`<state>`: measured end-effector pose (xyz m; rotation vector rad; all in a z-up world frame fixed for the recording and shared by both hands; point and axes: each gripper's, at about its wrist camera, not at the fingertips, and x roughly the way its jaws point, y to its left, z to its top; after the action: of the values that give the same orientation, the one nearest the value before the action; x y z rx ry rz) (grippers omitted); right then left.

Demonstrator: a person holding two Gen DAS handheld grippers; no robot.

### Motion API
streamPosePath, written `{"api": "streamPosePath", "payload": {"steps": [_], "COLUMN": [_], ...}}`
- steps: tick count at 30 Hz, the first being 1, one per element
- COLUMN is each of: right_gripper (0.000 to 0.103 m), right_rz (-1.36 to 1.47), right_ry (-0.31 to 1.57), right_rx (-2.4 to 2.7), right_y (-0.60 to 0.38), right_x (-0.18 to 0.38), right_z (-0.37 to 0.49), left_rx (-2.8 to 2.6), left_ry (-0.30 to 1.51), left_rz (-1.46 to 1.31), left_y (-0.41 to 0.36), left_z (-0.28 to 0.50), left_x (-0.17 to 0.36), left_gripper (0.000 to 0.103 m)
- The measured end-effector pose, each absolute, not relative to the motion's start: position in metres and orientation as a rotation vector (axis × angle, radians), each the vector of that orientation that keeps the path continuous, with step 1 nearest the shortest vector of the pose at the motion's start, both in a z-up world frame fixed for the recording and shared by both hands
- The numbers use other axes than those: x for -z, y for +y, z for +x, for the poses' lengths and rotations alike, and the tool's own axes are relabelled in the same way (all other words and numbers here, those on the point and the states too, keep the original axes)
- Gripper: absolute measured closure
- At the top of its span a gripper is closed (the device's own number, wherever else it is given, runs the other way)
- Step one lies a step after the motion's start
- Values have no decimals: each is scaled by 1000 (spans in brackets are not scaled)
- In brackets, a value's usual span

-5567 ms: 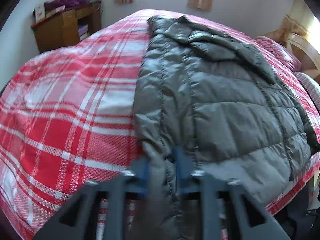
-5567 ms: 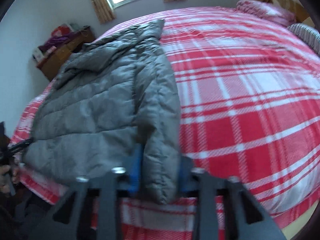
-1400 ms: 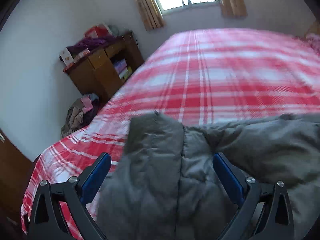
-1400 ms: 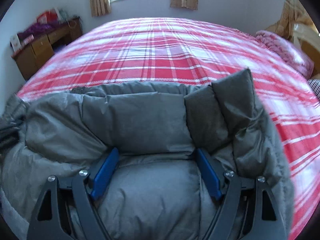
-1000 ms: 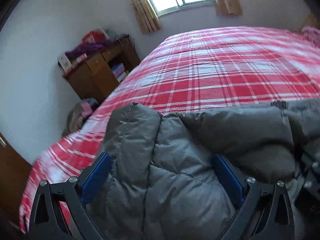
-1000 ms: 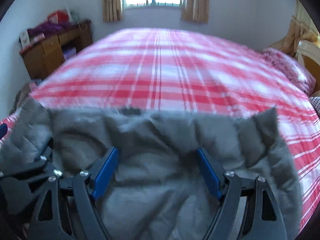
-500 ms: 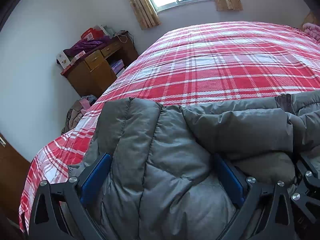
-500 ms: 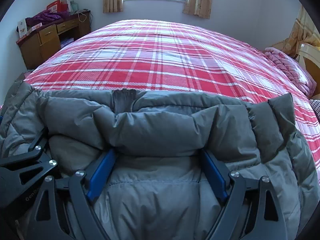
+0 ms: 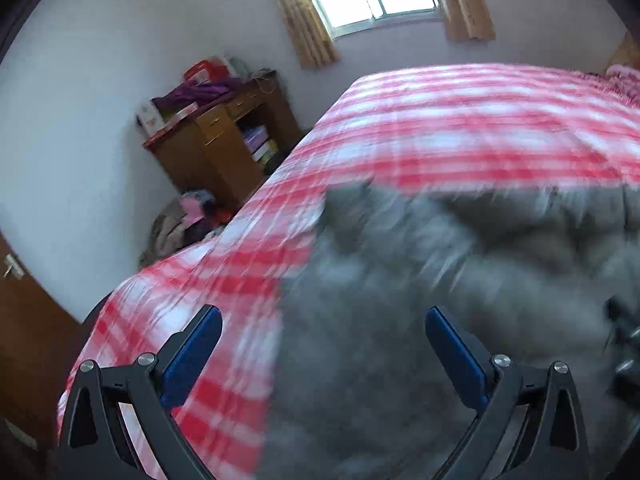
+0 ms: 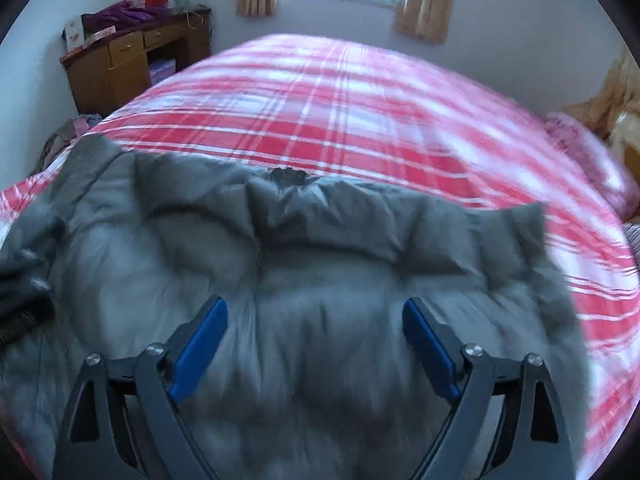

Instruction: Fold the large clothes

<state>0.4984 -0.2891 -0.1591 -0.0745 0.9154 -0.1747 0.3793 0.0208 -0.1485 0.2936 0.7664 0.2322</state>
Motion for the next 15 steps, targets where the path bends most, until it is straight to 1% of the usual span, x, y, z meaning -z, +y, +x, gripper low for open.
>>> {"api": "streamPosePath", "payload": {"steps": [1,3,4,9,11,13,15], "right_gripper": [5,5,4,2,2,7,6], "right_rz": [-83,-97,-121,-140,-126,-113,-76], "right_ry": [902,922,915,897,914,909,880], "right_rx": [189,180,190,198,193,179,176], "right_y": [-284,-274,-269,-265,-266,-266,-266], "right_x": [159,175,184,196,196,188,172], "right_z": [485,473,470,471,471,460,438], "left_rx": [-247,-247,-241,-270,-269,-258,-216], "left_ry": [806,870,873,864,878,869,883], "left_rz": [281,243,213,129,75,-3,-63], "left_y": [31,46,52,67,74,84,88], "left_z": [374,366,361,335,325,309,299], "left_x": [160,181,184,184,182,177,180], "left_gripper": [1,1,1,1,1,1,1]}}
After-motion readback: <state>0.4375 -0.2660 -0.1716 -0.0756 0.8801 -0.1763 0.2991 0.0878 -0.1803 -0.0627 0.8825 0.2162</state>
